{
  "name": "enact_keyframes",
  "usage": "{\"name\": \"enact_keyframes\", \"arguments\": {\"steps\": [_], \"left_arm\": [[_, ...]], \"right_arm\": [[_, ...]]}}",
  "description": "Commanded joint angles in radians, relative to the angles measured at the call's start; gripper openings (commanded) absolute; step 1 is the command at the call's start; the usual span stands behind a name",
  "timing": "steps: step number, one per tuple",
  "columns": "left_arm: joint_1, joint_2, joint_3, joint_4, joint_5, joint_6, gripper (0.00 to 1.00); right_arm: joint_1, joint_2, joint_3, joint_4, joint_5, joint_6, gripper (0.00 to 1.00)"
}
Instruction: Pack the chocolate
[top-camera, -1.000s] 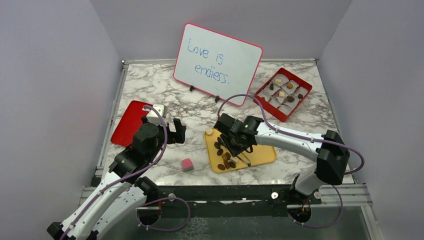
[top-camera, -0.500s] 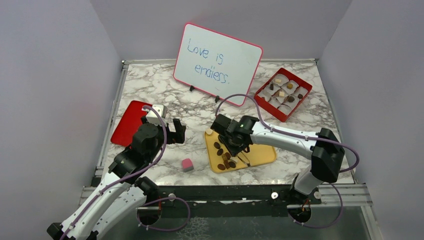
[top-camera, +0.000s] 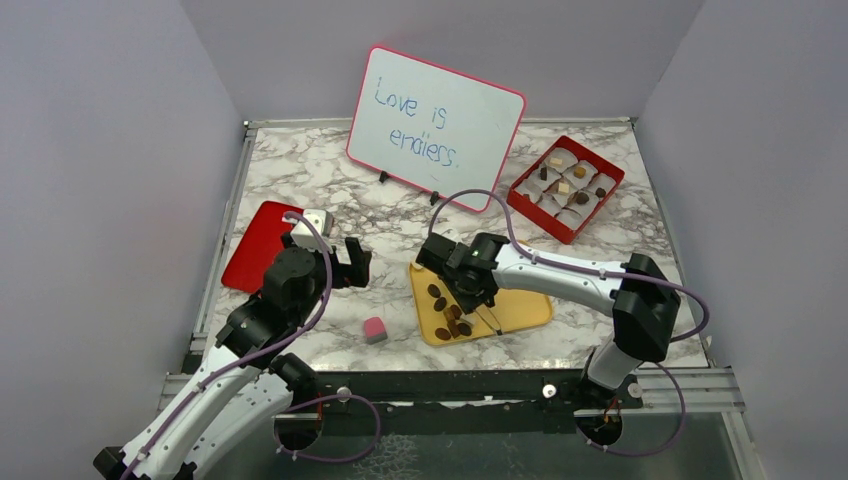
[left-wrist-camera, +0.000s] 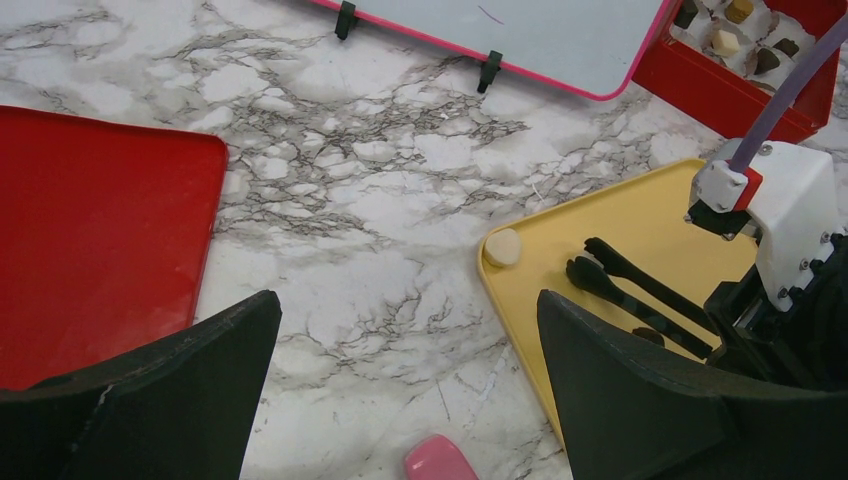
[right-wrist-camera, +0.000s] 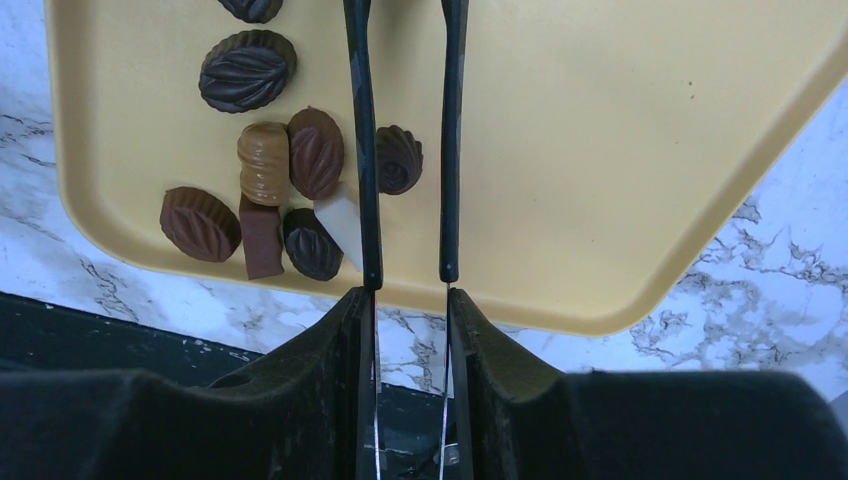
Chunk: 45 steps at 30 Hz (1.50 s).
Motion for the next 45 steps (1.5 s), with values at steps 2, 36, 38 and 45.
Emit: {"name": "enact_keyframes", "arguments": {"steps": [2, 36, 38, 45], "left_arm": [[-0.002, -0.011, -0.008, 0.022, -0.019, 0.002, 0.99], [-0.002, -0.006, -0.009, 0.023, -0.013, 0.003, 0.99], [-0.002, -0.008, -0.007, 0.024, -0.012, 0.002, 0.99], [-0.002, -0.006, -0.009, 0.023, -0.004, 0.003, 0.99]], "right_arm": [[0.011, 0.016, 0.032, -0.035, 0.044, 0.006, 0.37], [0.012, -0.046, 0.063, -0.060, 0.108, 0.014, 0.27], [0.010, -0.052, 0.065, -0.062, 0.110, 0.015, 0.27], [-0.037, -0.079, 0.092, -0.076, 0.128, 0.010, 0.27]]}}
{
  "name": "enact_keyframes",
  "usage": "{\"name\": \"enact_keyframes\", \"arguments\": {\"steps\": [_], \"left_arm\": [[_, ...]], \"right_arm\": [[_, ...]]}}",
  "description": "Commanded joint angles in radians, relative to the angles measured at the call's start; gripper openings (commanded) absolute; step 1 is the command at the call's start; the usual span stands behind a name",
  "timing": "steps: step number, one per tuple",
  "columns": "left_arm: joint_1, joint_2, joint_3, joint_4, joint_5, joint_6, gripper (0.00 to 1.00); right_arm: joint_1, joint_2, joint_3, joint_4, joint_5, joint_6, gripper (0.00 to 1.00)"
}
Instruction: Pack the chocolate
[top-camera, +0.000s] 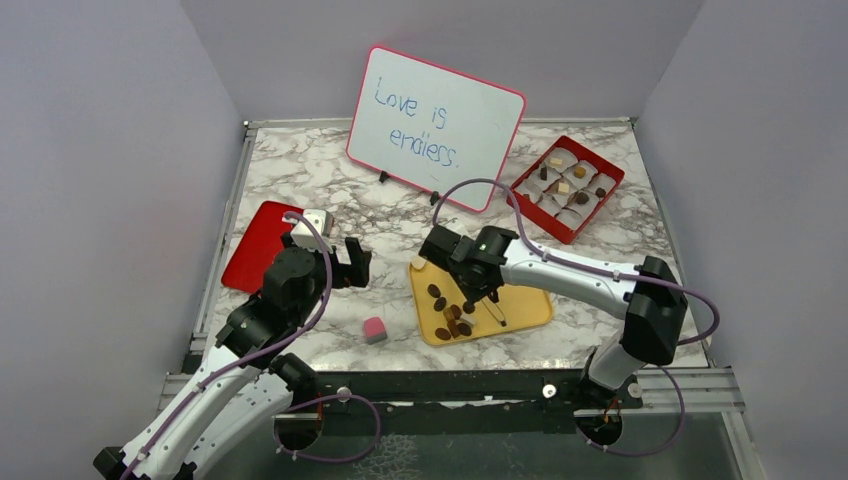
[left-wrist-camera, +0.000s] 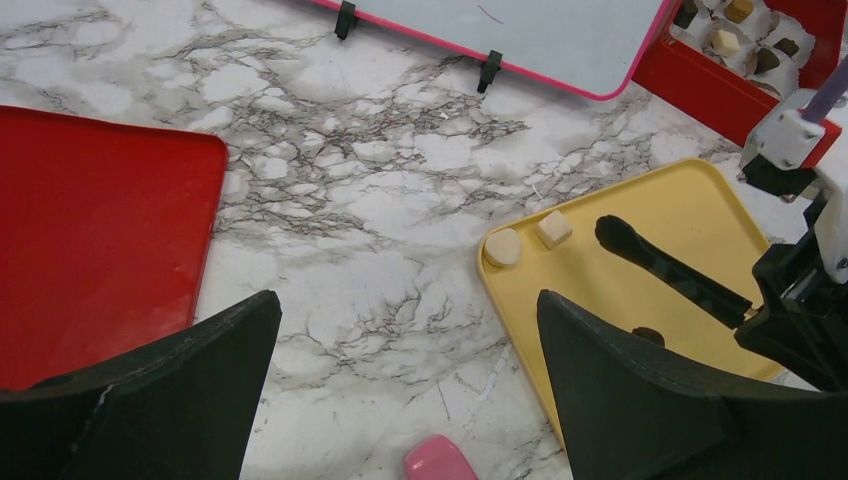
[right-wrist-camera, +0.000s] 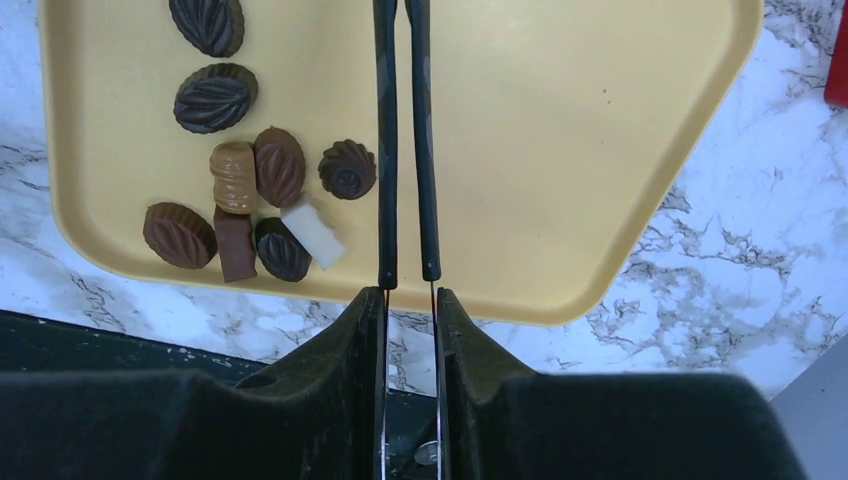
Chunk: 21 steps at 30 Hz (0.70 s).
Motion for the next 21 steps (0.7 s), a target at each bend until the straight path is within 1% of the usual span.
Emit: {"name": "enact_keyframes", "arguments": {"steps": [1, 7, 11, 21], "left_arm": [[-0.002, -0.005, -0.009, 0.023, -0.004, 0.003, 0.99], [-0.002, -0.001, -0.009, 0.022, -0.001, 0.005, 0.99], [-0.002, -0.009, -0.010, 0.022, -0.005, 0.005, 0.99], [-0.002, -0.025, -0.011, 0.023, -0.021, 0.003, 0.99]], "right_arm": [[-0.036, -0.060, 0.054, -0.023, 0.053, 0.003, 0.27], [-0.096, -0.078, 0.089, -0.011, 0.055, -0.037, 0.26], [-0.098, -0.055, 0.088, 0.022, -0.020, -0.067, 0.32], [-0.096, -0.005, 0.070, 0.102, -0.149, -0.085, 0.34]]}}
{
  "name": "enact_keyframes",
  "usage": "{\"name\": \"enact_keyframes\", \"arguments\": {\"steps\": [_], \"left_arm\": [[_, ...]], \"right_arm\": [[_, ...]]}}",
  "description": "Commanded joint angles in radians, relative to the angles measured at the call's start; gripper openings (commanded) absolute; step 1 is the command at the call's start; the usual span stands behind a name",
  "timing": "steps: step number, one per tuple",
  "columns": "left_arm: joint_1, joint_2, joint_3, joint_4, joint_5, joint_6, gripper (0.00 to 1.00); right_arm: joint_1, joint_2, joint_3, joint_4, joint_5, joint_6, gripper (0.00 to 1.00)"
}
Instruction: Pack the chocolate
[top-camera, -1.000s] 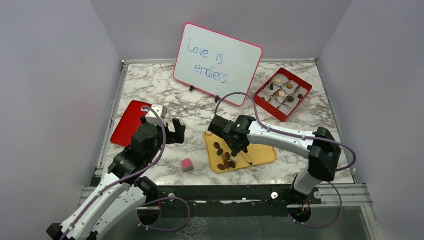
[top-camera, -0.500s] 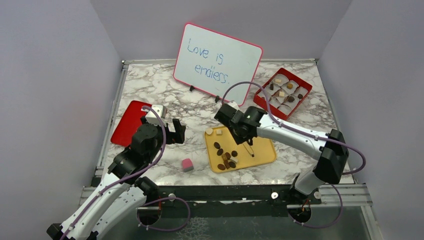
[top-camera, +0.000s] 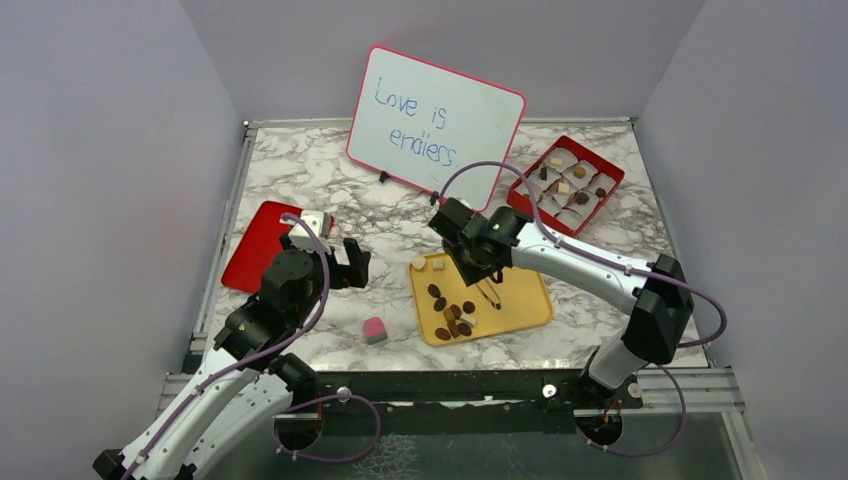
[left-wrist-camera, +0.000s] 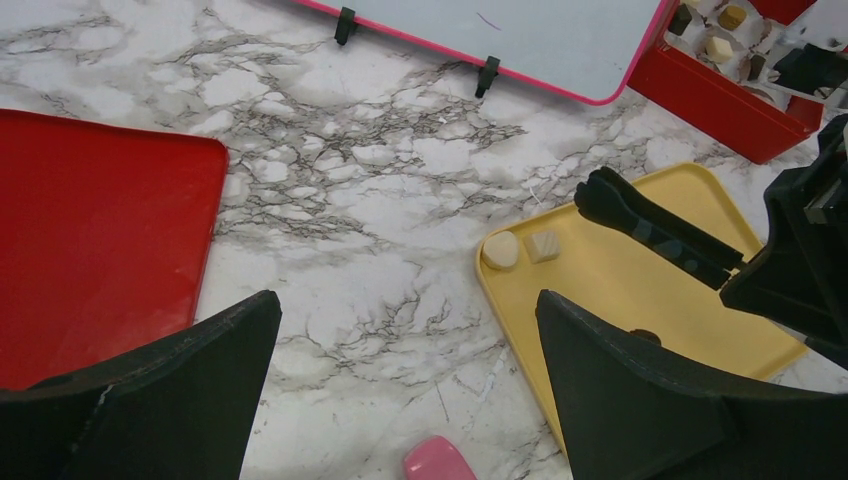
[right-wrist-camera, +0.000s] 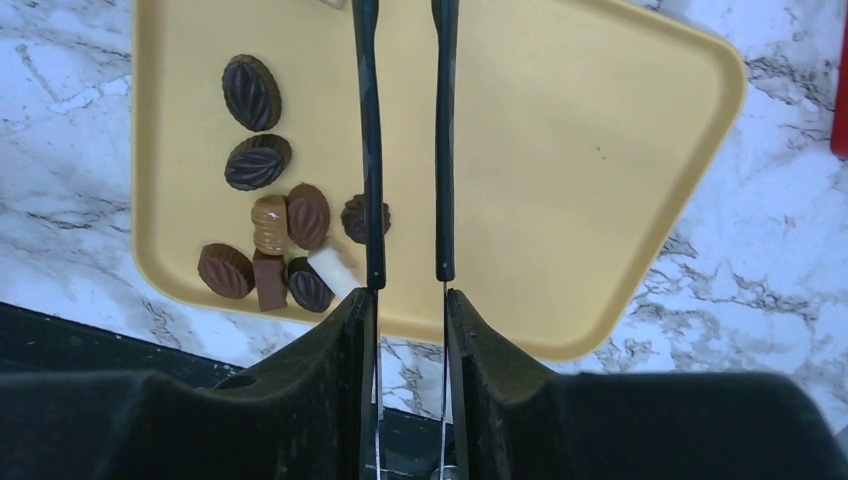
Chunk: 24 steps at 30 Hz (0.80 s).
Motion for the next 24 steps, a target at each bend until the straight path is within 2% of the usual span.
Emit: {"name": "enact_keyframes", "arguments": {"steps": [1, 11, 24], "left_arm": [[-0.002, -0.007, -0.007, 0.022, -0.021, 0.003, 0.99], [-0.002, -0.009, -0.006, 0.021, -0.022, 0.002, 0.99], [-0.002, -0.012, -0.008, 0.020, -0.021, 0.003, 0.99]], "right_arm": [[0.006, 0.027, -0.001, 0.069, -0.082, -0.018, 0.34], [0.016, 0.082, -0.002, 0.083, -0.107, -0.017, 0.37], [0.054, 0.153, 0.041, 0.032, -0.062, 0.008, 0.39]]}}
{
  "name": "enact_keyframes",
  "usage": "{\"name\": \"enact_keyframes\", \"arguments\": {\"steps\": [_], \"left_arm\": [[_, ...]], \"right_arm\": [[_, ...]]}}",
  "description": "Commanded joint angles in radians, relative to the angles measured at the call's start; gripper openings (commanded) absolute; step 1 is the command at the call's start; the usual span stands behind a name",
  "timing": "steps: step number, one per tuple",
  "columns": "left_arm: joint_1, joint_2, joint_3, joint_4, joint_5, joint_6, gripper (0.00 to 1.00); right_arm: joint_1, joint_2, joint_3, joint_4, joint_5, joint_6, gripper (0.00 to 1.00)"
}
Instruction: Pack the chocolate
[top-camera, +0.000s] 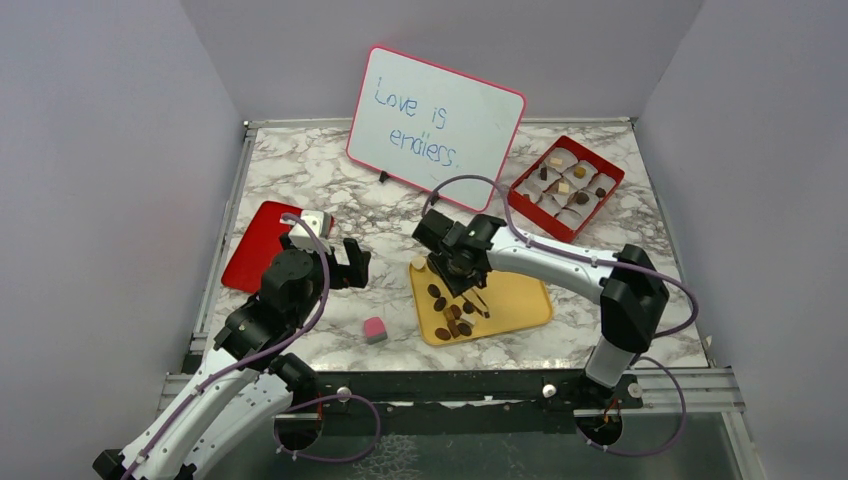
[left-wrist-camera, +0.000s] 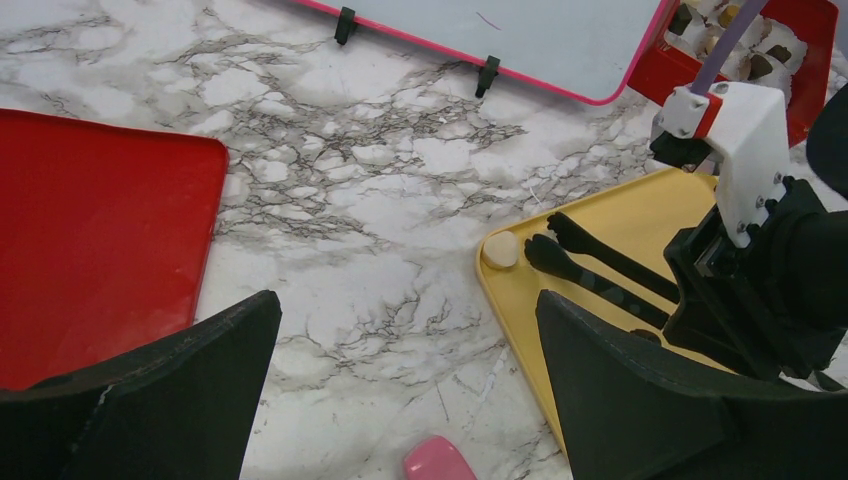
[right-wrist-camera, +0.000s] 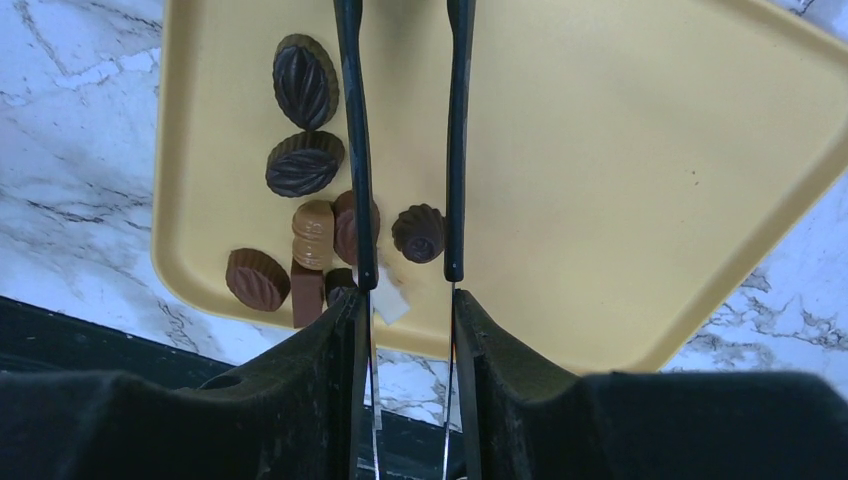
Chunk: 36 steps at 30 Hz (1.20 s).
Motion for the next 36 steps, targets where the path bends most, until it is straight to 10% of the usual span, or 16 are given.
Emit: {"name": "enact_keyframes", "arguments": {"steps": [1, 36], "left_arm": [[-0.002, -0.013, -0.007, 0.022, -0.021, 0.003, 0.99], [-0.002, -0.015, -0.008, 0.023, -0.018, 0.003, 0.99]], "right_arm": [[0.033, 0.042, 0.050, -0.040, 0.037, 0.027, 0.39], [0.074, -0.023, -0.006, -0.145, 0.102, 0.068, 0.30]]}}
